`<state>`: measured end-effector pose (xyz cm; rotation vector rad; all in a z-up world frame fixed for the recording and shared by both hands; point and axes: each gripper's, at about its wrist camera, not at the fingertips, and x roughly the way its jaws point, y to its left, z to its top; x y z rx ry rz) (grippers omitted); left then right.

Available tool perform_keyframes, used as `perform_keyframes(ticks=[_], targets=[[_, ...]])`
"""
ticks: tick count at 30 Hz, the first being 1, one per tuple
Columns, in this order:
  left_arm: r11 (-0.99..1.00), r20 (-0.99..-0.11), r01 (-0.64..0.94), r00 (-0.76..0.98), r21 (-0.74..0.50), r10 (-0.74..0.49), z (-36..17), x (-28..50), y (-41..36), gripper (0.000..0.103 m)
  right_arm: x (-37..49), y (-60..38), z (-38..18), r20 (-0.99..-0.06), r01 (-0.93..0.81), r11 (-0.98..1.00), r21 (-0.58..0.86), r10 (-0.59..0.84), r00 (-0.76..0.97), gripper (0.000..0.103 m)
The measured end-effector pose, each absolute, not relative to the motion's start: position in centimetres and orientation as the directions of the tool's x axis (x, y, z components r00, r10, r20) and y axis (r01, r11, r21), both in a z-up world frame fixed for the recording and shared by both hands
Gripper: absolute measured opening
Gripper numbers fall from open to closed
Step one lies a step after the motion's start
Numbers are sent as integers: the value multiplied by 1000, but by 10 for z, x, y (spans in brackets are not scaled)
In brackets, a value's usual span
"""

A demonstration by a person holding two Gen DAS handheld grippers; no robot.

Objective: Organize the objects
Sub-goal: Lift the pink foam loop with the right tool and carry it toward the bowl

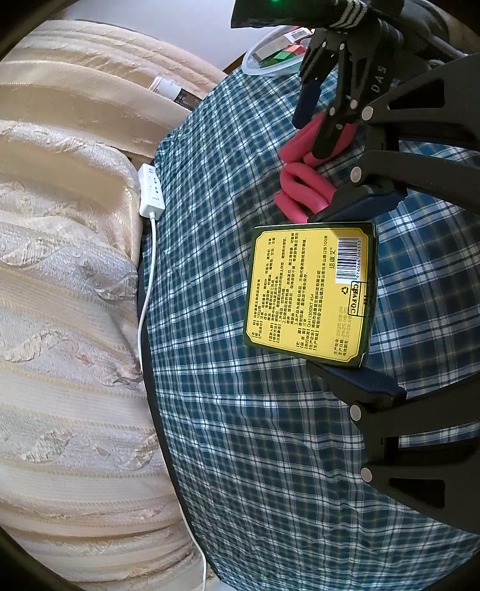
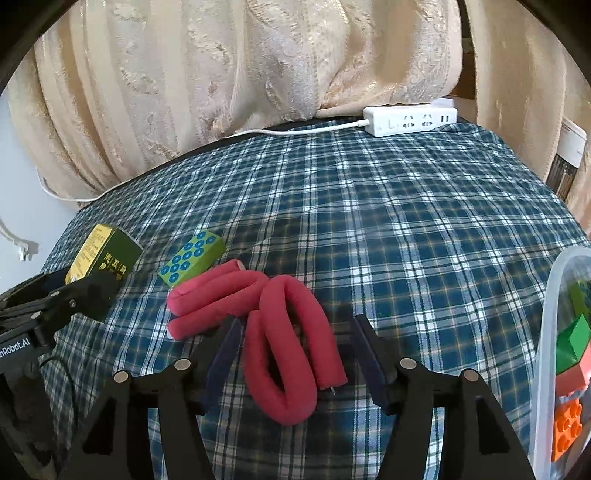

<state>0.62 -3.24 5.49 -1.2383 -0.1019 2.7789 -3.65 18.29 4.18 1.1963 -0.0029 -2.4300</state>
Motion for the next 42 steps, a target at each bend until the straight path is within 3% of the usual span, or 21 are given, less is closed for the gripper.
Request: perform_keyframes(ticks=[8, 11, 15, 42], targets=[[-993, -736, -70, -667, -99, 120, 55, 7, -31, 68, -32, 174, 41, -766, 395, -909, 131, -346, -542, 67], [-992, -735, -74, -667, -98, 122, 56, 8, -30, 68, -30, 171, 41, -769, 392, -914, 100, -321, -553, 57], [-992, -734, -82, -667, -96, 126, 56, 9, -28, 68, -28, 173, 41, -768, 387, -917, 97, -316, -558, 54], [-984, -745, -170, -650, -52, 152, 57, 11, 19, 68, 12, 257, 80, -672, 228, -955, 189, -295, -680, 53]])
